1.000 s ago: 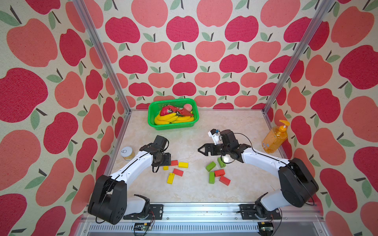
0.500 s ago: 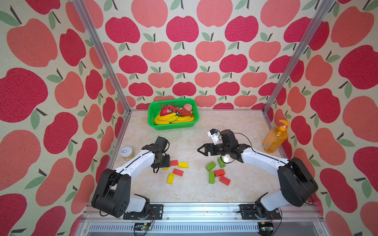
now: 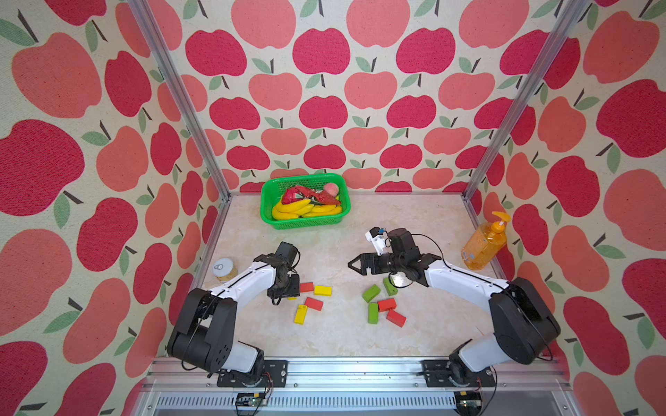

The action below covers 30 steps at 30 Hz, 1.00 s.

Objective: Assemble the letter k with building blocks
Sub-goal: Pick up the building block from the center of the board.

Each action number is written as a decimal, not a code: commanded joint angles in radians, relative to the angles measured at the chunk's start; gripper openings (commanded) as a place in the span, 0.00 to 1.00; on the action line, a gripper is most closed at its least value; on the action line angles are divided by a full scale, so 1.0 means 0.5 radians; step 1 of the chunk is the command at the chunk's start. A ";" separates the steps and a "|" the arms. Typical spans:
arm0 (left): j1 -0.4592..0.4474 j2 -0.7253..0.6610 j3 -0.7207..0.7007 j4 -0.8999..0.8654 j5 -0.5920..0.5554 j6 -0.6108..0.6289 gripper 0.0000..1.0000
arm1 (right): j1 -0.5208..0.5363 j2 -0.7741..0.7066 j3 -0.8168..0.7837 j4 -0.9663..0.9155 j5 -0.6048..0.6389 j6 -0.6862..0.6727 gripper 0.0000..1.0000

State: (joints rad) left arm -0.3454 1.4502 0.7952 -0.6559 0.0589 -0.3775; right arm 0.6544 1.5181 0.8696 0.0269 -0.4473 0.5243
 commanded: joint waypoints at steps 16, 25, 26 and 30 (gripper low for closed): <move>-0.071 0.195 0.072 -0.020 -0.113 -0.084 0.36 | 0.000 0.023 0.056 -0.063 -0.027 -0.051 0.99; -0.070 0.121 0.098 -0.100 -0.149 -0.096 0.12 | -0.002 0.043 0.062 -0.069 -0.027 -0.055 0.99; -0.070 0.103 0.105 -0.115 -0.159 -0.097 0.12 | 0.001 0.044 0.064 -0.069 -0.025 -0.055 0.99; -0.070 0.005 0.137 -0.145 -0.170 -0.085 0.08 | 0.001 0.052 0.069 -0.079 -0.016 -0.055 0.99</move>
State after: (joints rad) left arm -0.3767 1.5013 0.8249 -0.6849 0.0029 -0.4141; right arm 0.6544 1.5265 0.8799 0.0097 -0.4473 0.5171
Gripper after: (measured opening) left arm 0.334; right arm 0.993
